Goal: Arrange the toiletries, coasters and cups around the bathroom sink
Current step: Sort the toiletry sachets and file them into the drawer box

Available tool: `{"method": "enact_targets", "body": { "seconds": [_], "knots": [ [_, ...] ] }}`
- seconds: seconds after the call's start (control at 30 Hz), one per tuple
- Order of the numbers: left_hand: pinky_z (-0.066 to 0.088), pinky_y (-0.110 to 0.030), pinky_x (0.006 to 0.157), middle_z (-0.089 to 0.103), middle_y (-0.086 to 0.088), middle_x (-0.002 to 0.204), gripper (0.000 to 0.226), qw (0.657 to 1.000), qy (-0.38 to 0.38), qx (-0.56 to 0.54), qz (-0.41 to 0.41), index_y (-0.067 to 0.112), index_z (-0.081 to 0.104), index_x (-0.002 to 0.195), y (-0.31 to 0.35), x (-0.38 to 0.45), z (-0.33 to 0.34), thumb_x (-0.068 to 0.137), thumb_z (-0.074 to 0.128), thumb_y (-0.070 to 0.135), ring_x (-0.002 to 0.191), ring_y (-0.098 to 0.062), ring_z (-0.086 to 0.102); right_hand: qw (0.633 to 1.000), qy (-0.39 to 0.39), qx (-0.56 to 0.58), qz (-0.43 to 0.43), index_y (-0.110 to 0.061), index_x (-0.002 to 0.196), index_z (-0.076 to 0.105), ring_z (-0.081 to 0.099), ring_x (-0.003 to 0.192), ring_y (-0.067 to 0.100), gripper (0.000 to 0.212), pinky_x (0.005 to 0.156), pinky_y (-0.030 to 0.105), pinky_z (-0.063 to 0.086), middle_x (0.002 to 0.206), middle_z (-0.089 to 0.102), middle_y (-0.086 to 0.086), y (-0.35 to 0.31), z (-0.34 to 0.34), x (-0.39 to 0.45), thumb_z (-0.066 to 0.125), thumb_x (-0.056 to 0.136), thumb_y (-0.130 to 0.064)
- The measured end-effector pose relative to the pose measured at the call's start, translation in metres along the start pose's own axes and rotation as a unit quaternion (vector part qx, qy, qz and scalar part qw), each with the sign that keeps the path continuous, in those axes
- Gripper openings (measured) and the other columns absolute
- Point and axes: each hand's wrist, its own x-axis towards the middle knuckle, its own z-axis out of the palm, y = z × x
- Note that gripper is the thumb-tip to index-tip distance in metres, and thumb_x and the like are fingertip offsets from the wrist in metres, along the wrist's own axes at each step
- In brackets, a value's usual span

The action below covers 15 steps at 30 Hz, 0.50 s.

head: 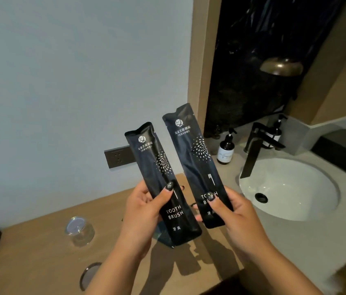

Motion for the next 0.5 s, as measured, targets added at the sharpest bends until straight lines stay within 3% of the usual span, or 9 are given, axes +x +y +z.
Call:
{"method": "enact_targets", "body": {
  "seconds": [0.23, 0.33, 0.43, 0.5],
  "knots": [
    [0.052, -0.015, 0.058, 0.075, -0.003, 0.087, 0.019, 0.998, -0.049, -0.004, 0.039, 0.011, 0.064, 0.101, -0.003, -0.046, 0.081, 0.087, 0.059, 0.000, 0.078, -0.011, 0.072, 0.998, 0.060, 0.004, -0.016, -0.015, 0.100, 0.067, 0.074, 0.079, 0.025, 0.018, 0.062, 0.023, 0.056, 0.087, 0.076, 0.010, -0.013, -0.069, -0.064, 0.052, 0.093, -0.010],
    [0.054, -0.015, 0.060, 0.075, 0.000, 0.086, 0.020, 0.997, -0.066, -0.006, 0.042, 0.012, 0.062, 0.102, -0.013, -0.077, 0.134, 0.087, 0.059, 0.000, 0.079, -0.009, 0.071, 0.995, 0.099, -0.018, -0.017, -0.019, 0.100, 0.069, 0.074, 0.084, 0.026, 0.018, 0.069, 0.031, 0.058, 0.089, 0.076, 0.009, -0.019, -0.115, -0.108, 0.054, 0.093, -0.012],
    [0.058, -0.037, 0.085, 0.069, -0.003, 0.115, 0.055, 0.996, -0.079, -0.033, 0.036, 0.022, 0.045, 0.133, -0.029, -0.107, 0.180, 0.087, 0.060, -0.003, 0.101, -0.019, 0.069, 0.989, 0.150, -0.017, -0.014, -0.019, 0.097, 0.070, 0.073, 0.081, 0.031, 0.020, 0.073, 0.039, 0.060, 0.086, 0.076, 0.012, -0.025, -0.160, -0.156, 0.054, 0.092, -0.008],
    [0.051, -0.052, 0.095, 0.047, 0.001, 0.145, 0.088, 0.991, -0.116, -0.055, 0.031, 0.057, 0.021, 0.141, -0.039, -0.127, 0.206, 0.087, 0.062, 0.001, 0.114, -0.028, 0.063, 0.985, 0.173, -0.024, -0.011, -0.017, 0.096, 0.069, 0.073, 0.076, 0.031, 0.017, 0.070, 0.040, 0.060, 0.083, 0.075, 0.014, -0.029, -0.185, -0.188, 0.054, 0.092, -0.008]
  ]
}}
